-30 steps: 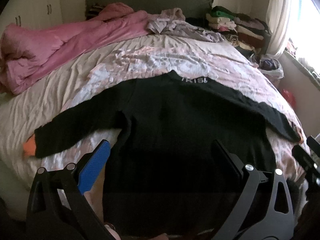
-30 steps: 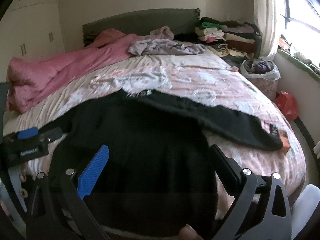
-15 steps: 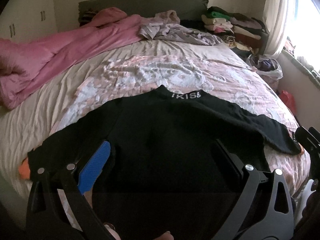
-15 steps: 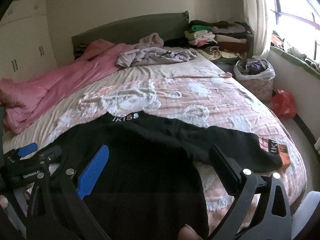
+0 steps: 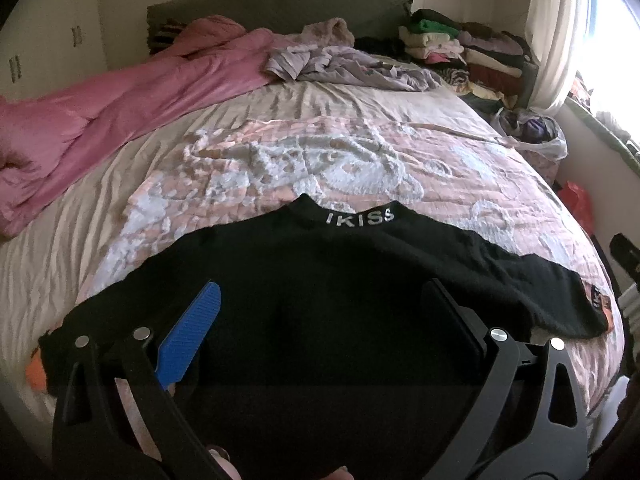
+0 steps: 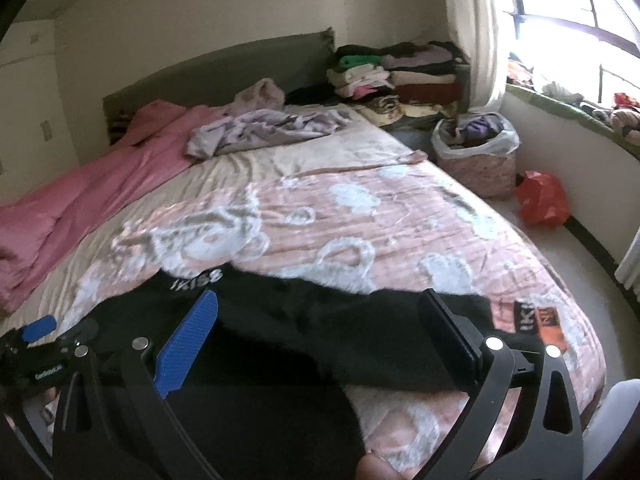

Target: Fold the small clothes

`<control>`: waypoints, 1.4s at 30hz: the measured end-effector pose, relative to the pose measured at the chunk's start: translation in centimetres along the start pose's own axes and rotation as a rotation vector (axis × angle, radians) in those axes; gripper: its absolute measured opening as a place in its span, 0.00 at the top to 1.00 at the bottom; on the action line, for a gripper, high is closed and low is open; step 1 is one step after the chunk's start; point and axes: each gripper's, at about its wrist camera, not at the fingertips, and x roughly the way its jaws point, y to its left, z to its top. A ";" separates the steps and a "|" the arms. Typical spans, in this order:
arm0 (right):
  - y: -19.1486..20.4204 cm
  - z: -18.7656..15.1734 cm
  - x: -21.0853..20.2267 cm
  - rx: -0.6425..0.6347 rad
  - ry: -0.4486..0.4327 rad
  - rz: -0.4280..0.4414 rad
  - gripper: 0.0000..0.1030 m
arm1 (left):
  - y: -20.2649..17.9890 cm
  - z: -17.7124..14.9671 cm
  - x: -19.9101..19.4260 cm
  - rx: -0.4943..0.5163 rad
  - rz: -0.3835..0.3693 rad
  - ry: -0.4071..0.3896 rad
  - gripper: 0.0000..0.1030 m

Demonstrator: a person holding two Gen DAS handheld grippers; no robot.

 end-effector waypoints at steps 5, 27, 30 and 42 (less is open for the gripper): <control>-1.9 1.4 1.4 0.059 -0.012 -0.029 0.04 | -0.6 1.3 2.0 -0.004 -0.024 0.010 0.09; -13.3 -2.1 9.3 0.256 0.089 -0.209 0.04 | -2.4 -2.4 12.7 0.061 -0.087 0.173 0.09; -11.5 -1.9 11.0 0.172 0.129 -0.155 0.04 | -2.3 -2.7 13.2 0.075 -0.084 0.176 0.09; -0.1 0.2 20.3 -0.238 0.276 0.170 0.31 | -1.9 -2.2 14.6 0.086 -0.080 0.176 0.09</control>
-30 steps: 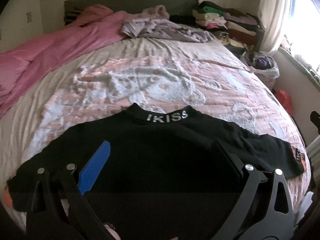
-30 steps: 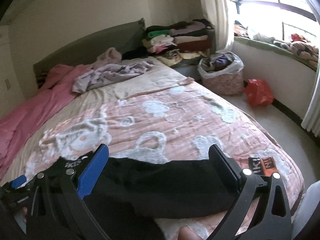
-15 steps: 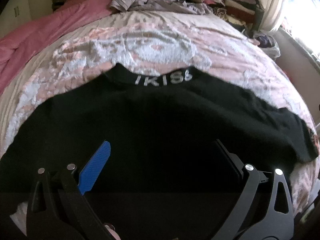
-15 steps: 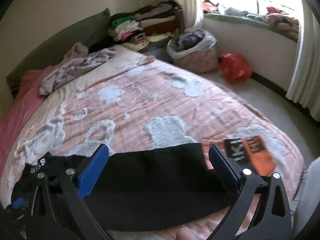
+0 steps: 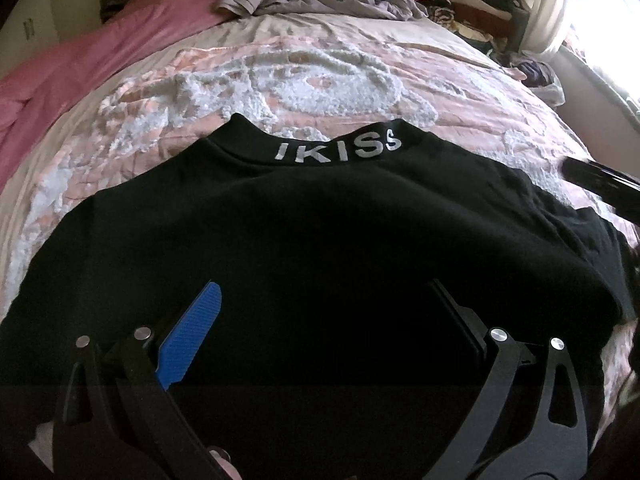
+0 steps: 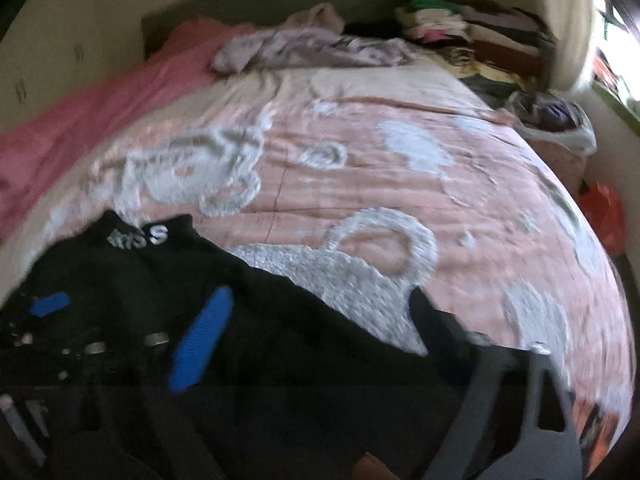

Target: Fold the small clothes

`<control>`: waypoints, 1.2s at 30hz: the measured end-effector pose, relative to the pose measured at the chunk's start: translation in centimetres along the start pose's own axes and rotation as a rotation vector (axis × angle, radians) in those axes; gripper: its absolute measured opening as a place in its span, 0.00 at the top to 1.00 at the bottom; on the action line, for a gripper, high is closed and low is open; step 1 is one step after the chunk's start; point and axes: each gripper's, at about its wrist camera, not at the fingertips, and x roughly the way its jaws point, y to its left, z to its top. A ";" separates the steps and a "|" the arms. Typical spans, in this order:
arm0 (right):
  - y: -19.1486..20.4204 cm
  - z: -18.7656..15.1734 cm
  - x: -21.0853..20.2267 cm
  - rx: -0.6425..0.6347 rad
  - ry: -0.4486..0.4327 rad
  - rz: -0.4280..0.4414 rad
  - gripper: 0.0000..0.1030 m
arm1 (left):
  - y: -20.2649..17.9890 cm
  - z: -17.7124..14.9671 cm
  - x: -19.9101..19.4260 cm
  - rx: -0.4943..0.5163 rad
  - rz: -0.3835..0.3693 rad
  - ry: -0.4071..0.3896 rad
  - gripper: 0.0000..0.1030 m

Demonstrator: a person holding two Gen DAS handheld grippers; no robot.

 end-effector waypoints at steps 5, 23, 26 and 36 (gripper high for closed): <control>1.0 1.1 2.7 -0.060 0.073 0.104 0.38 | -0.8 0.3 0.0 0.008 -0.068 -0.006 0.09; 3.0 2.3 3.2 -0.241 0.033 0.004 0.90 | -4.0 0.8 0.4 0.067 -0.128 -0.010 0.09; 3.5 2.3 5.0 -0.278 0.074 -0.048 0.90 | -4.3 0.7 1.0 0.070 -0.112 0.003 0.09; 0.8 1.9 4.8 -0.093 0.035 -0.062 0.50 | -4.2 0.1 1.7 0.077 -0.078 0.018 0.09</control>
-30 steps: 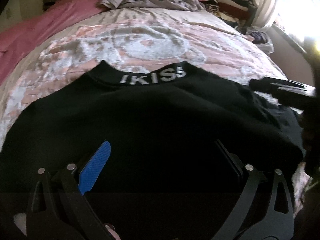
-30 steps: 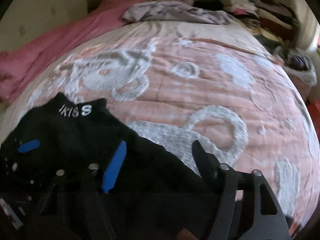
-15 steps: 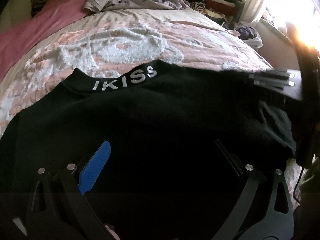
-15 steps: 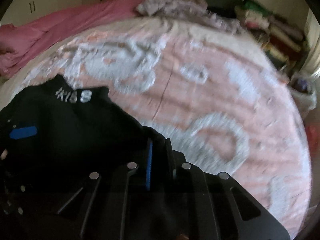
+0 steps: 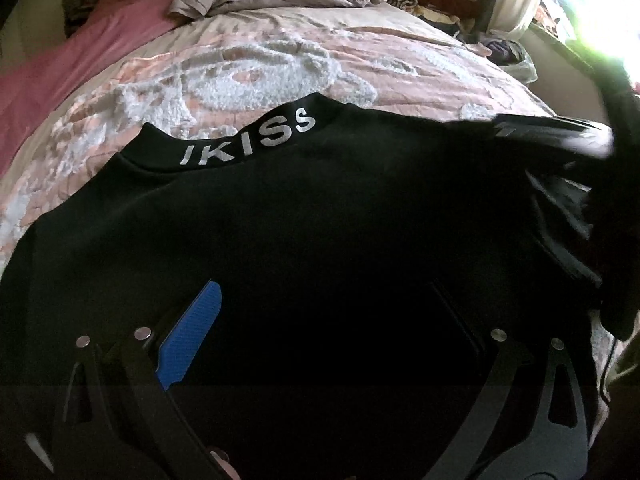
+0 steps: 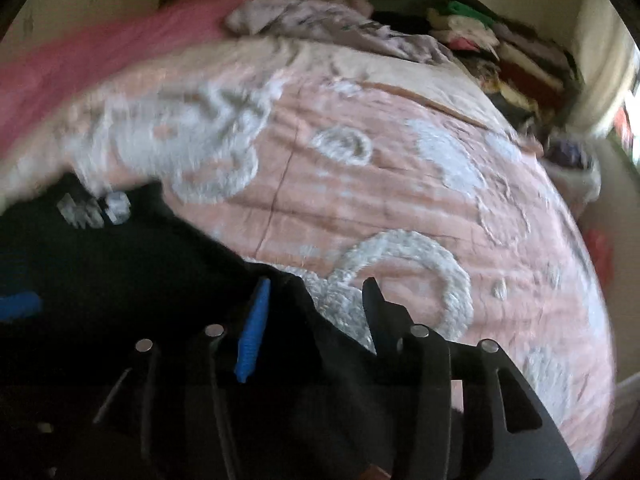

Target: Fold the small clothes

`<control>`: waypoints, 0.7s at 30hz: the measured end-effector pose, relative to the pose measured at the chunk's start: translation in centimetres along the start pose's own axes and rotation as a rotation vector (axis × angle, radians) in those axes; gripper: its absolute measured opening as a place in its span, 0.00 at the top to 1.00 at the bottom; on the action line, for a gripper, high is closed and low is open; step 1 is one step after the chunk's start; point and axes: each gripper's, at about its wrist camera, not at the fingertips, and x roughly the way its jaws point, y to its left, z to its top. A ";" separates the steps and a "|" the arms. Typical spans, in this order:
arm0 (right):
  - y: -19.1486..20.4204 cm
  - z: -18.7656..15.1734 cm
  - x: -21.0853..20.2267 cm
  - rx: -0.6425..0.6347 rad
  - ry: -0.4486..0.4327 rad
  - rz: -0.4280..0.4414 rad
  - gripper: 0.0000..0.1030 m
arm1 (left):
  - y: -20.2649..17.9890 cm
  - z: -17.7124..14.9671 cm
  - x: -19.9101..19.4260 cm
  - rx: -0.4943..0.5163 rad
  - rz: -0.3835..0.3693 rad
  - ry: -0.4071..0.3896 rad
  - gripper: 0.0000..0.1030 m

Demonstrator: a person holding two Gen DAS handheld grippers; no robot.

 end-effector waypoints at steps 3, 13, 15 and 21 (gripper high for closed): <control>-2.3 -0.3 -3.6 0.133 -0.061 -0.009 0.34 | 0.3 0.0 -0.5 -0.022 -0.016 -0.005 0.09; -10.2 -8.0 -15.1 0.502 -0.253 -0.113 0.16 | 1.3 -0.9 -4.6 -0.032 0.015 -0.079 0.09; -11.6 -10.1 -16.4 0.551 -0.261 -0.156 0.10 | 1.7 -1.0 -5.4 -0.042 0.020 -0.092 0.09; -14.6 -15.4 -18.9 0.628 -0.236 -0.291 0.08 | 2.6 -1.7 -7.3 -0.084 0.009 -0.122 0.09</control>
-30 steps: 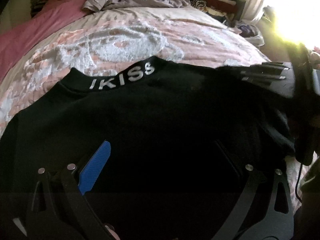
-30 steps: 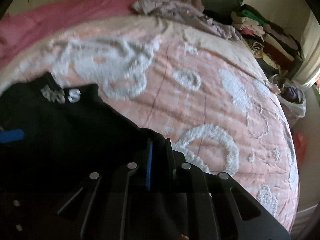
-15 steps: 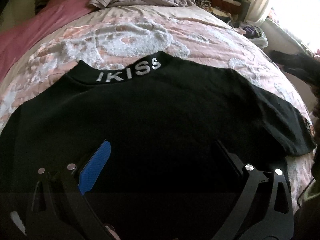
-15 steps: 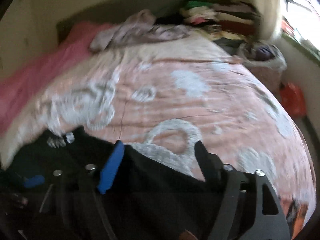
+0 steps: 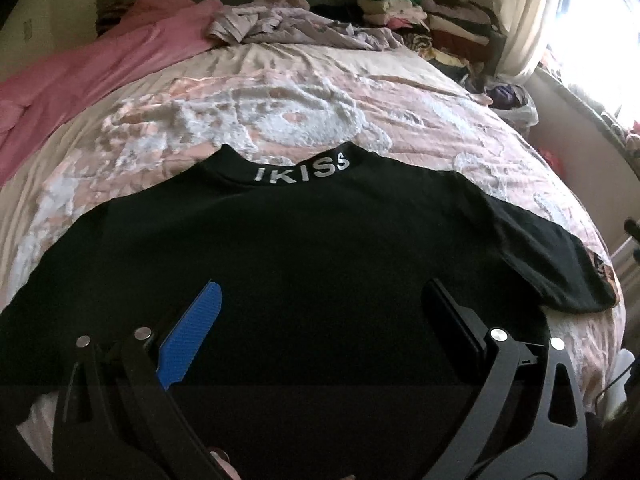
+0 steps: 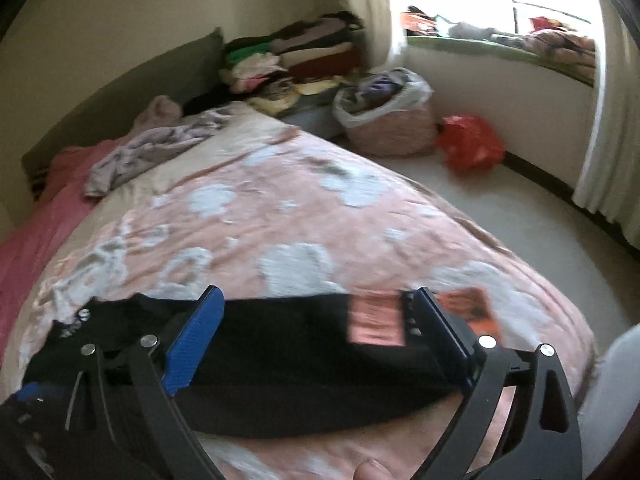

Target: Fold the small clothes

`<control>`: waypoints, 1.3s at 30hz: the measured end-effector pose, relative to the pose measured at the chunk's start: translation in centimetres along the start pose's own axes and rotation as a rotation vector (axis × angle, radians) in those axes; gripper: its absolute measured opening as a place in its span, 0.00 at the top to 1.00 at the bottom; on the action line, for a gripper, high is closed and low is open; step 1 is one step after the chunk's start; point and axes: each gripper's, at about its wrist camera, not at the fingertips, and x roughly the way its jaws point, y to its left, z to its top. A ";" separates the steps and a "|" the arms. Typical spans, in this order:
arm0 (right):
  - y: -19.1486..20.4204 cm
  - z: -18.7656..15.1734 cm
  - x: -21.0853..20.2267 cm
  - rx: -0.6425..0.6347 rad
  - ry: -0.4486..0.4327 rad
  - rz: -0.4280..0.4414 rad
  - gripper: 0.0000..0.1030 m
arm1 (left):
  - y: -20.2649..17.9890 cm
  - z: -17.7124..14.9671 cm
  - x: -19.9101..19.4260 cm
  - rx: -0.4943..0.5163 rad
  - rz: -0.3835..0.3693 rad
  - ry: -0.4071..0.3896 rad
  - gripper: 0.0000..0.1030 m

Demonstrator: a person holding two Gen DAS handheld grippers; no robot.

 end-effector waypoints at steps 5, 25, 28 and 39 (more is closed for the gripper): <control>-3.7 -1.5 -0.3 0.065 0.016 -0.034 0.08 | 0.2 -0.5 -1.3 0.004 0.036 -0.031 0.09; -11.6 -5.3 4.8 0.269 0.199 -0.095 0.19 | -3.2 -5.0 0.1 0.100 0.059 0.034 0.09; -11.2 -5.2 5.2 0.235 0.191 -0.084 0.51 | -3.2 -5.3 0.7 0.095 0.062 0.049 0.09; -7.6 -2.1 0.9 0.039 0.007 0.030 0.76 | -2.1 -4.2 -1.8 0.055 0.040 0.003 0.09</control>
